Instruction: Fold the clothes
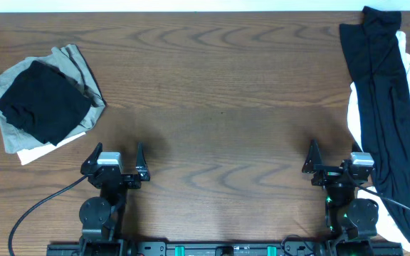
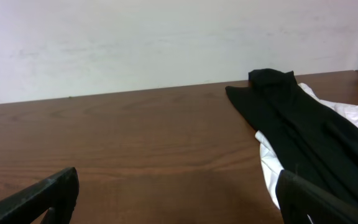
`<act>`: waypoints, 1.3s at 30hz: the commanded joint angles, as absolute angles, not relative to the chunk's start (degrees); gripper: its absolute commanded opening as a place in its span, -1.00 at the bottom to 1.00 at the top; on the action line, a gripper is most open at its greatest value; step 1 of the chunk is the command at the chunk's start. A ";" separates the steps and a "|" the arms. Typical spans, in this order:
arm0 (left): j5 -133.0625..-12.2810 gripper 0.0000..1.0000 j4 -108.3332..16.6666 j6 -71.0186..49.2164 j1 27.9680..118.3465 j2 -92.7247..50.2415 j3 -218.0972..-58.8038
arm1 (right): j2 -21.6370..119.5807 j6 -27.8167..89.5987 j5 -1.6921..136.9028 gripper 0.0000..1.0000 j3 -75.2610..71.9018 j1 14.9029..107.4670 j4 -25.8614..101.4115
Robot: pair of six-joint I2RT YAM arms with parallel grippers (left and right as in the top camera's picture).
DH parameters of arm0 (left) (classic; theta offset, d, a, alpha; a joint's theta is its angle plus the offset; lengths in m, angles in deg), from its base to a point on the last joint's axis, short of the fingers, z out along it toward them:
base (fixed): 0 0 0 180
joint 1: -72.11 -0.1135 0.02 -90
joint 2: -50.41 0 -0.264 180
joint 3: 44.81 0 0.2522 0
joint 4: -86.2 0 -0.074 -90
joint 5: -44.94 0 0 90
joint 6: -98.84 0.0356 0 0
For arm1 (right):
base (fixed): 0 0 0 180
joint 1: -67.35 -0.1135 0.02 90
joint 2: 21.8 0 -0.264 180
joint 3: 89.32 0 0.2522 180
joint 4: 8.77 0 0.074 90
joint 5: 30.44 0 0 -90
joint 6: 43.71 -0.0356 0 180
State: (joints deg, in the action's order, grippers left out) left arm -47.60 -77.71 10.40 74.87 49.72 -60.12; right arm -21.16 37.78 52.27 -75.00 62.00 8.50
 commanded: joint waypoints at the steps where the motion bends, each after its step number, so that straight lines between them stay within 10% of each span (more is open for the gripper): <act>1: -46.25 0.96 -76.25 11.19 74.63 50.20 -58.80 | -21.44 38.23 52.32 0.99 -75.24 62.51 8.56; 39: -46.27 0.96 -76.23 3.47 74.63 49.80 -58.80 | -21.42 38.19 55.07 0.98 -75.22 62.51 8.74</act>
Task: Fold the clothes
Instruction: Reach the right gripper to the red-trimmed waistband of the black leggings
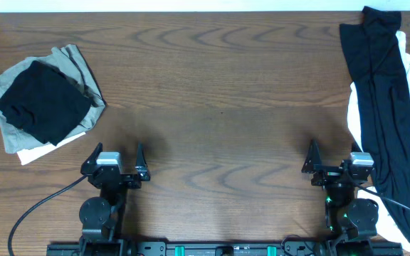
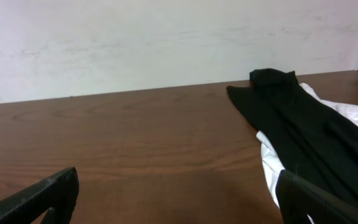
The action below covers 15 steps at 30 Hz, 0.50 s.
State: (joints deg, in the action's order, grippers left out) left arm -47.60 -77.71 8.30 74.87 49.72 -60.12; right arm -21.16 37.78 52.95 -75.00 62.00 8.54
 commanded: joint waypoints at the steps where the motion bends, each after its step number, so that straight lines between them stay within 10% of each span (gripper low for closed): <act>1: -46.29 0.96 -76.23 1.46 74.63 49.41 -58.93 | -21.42 38.19 56.60 0.98 -75.00 62.51 9.11; 15: -53.20 0.96 -53.43 -2.41 74.65 25.39 -87.26 | -8.28 36.46 51.90 0.98 -47.87 62.53 36.93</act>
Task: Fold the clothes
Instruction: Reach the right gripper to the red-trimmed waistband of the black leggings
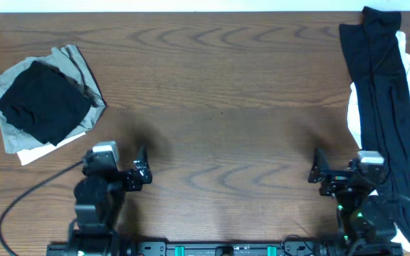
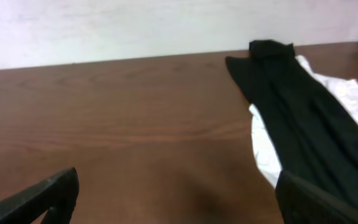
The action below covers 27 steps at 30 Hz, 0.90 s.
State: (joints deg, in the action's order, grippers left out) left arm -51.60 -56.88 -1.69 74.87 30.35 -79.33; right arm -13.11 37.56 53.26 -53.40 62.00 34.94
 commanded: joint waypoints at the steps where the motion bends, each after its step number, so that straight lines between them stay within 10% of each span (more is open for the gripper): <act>1: -53.20 0.96 -50.96 -2.41 74.63 23.12 -90.23 | -5.11 36.51 51.86 0.98 -45.03 62.53 38.57; 16: -53.57 0.96 -30.65 -2.43 74.63 2.96 -115.92 | 41.68 43.15 50.31 0.99 -10.26 65.11 55.10; 27: -53.42 0.96 -31.03 -2.43 74.63 2.48 -115.92 | 59.69 36.73 58.41 0.98 -5.38 104.65 48.50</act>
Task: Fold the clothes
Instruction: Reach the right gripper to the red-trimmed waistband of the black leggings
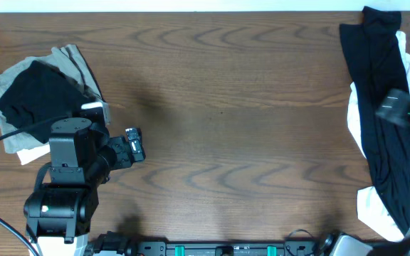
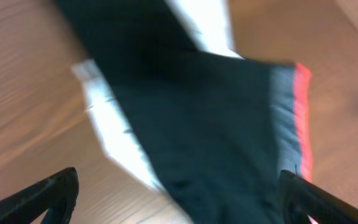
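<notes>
A long black garment (image 1: 379, 85) lies over a white one (image 1: 354, 114) at the table's right edge. My right arm (image 1: 404, 110) shows blurred above it. The right wrist view looks down on this black cloth (image 2: 197, 106), its red edge stripe (image 2: 301, 124) and the white cloth (image 2: 123, 143) beneath. The right gripper (image 2: 178, 180) is open above it, holding nothing. At the left sits a pile with a black garment (image 1: 38, 99) on grey cloth (image 1: 77, 60). My left gripper (image 1: 131, 145) hangs just right of that pile; its jaws cannot be made out.
Bare brown wooden table (image 1: 226, 128) spans the middle between the two heaps. The white wall (image 1: 191, 4) runs along the far edge. More white cloth (image 1: 376, 210) lies at the near right corner.
Both arms have left the near edge. The left one now stands beside the left pile, and the right one is over the black garment at the right, its camera looking down on the cloth.
At the two oldest moments both arms rested at the near edge with grippers open and facing the wall. Then both were lifted a little and tilted. Now the left arm is by the left pile and the right is above the right heap.
</notes>
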`<act>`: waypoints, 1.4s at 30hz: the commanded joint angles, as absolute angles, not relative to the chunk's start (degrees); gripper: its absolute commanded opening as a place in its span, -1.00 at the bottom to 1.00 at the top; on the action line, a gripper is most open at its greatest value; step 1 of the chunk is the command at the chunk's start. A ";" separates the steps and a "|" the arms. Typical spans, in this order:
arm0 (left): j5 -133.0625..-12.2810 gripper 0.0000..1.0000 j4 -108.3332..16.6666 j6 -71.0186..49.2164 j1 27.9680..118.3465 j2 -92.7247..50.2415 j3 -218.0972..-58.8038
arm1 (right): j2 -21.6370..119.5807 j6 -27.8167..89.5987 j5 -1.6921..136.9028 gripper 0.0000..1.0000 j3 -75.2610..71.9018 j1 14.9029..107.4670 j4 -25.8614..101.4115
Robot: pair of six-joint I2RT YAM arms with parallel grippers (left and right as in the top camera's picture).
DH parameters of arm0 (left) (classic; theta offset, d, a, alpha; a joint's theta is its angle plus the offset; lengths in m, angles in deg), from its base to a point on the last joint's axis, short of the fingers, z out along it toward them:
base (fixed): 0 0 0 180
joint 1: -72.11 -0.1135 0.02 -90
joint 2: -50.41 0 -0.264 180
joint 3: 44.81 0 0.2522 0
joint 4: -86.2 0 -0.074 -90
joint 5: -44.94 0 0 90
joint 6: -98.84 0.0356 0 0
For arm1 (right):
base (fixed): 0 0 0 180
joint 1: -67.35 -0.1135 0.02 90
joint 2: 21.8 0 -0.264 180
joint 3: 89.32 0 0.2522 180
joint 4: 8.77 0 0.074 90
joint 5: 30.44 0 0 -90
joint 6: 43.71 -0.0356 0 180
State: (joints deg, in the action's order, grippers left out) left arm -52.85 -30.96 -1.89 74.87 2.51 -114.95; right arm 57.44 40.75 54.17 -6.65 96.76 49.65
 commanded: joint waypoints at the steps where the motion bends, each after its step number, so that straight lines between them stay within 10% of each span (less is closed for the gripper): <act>1: -53.42 0.96 -31.03 -2.43 74.63 2.48 -115.92 | 61.38 35.72 59.31 0.98 -5.38 107.97 46.46; 11: -53.42 0.96 -31.00 -2.43 74.63 2.48 -115.92 | 77.44 33.49 65.26 0.98 -5.38 123.53 36.02; 28: -53.42 0.96 -31.00 -2.43 74.63 2.44 -115.92 | 97.77 37.16 71.07 0.92 -5.38 123.90 20.56; 37: -53.42 0.96 -31.00 -2.43 74.63 2.44 -115.92 | 99.54 37.14 79.73 -0.67 -5.36 123.90 18.49; 42: -53.42 0.96 -31.05 -2.43 74.63 2.44 -115.92 | 96.57 36.88 81.06 -0.98 -5.36 123.90 19.82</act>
